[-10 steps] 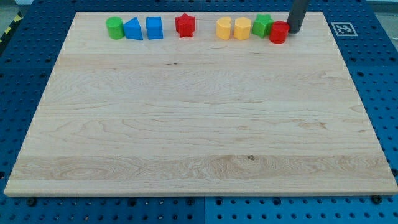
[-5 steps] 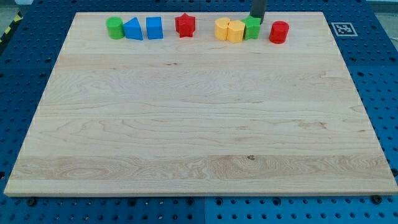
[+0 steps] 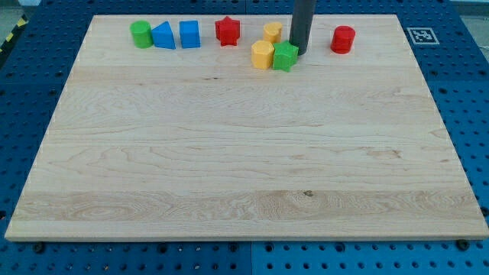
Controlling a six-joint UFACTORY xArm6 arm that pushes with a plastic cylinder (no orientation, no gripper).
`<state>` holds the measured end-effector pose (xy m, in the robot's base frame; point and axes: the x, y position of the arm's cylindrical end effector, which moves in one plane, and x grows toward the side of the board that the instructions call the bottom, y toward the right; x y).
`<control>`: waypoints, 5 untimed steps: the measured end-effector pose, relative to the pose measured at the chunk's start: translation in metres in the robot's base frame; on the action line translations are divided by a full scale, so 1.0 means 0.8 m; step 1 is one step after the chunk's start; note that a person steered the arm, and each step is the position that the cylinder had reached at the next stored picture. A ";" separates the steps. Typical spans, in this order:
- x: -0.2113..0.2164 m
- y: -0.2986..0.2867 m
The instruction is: Push the green star and yellow hexagon towards down
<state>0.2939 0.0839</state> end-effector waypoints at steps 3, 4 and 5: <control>0.013 -0.049; 0.024 -0.071; 0.038 -0.096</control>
